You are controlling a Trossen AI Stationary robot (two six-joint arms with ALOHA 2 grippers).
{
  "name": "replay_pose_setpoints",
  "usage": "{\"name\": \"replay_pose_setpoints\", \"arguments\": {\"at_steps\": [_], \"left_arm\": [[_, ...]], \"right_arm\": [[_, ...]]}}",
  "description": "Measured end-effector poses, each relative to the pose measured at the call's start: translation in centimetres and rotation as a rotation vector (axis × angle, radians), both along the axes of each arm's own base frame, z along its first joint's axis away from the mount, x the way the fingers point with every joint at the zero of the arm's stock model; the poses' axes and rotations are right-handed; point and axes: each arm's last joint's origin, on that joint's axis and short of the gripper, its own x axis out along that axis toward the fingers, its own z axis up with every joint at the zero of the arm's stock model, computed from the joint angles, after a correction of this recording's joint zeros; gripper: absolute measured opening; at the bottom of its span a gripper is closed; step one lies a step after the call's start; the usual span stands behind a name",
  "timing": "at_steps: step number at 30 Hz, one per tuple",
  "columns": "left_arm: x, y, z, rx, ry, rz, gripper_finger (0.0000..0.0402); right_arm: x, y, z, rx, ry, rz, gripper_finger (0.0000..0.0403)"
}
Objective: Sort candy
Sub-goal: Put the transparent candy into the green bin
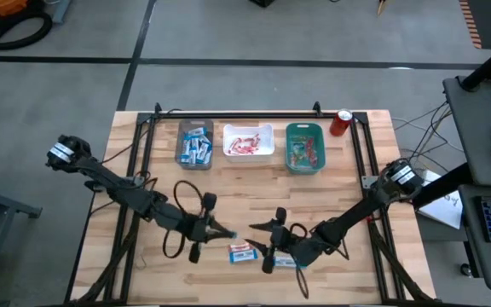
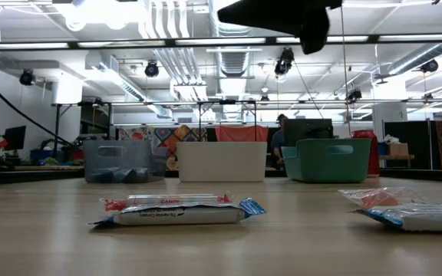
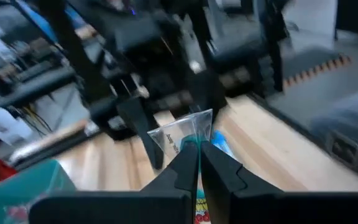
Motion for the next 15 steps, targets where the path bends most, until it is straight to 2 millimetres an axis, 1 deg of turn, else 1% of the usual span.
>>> {"name": "replay_pose_setpoints", "arguments": {"at_steps": [1,4,10,15], "left_arm": [[0.1,0.3,0.0,-0.02,-0.04,0.008,0.0],[0.2,1.0,-0.4,-0.044,-0.088,0.033,0.0],[0.2,1.7,-1.2,-0.014,-0.084,0.049,0.0],[0.2,2.0,-1.3,-0.002,-0.085,0.057,0.0]], "right_arm": [[0.4,0.0,0.0,-0.012,-0.006,-0.021,0.0194],[1.5,-0.3,0.2,-0.036,-0.012,-0.065,0.0207],[3.2,-0.3,1.2,-0.062,-0.035,-0.08,0.0215],[3.6,-0.2,2.0,-0.093,-0.043,-0.076,0.0215]]}}
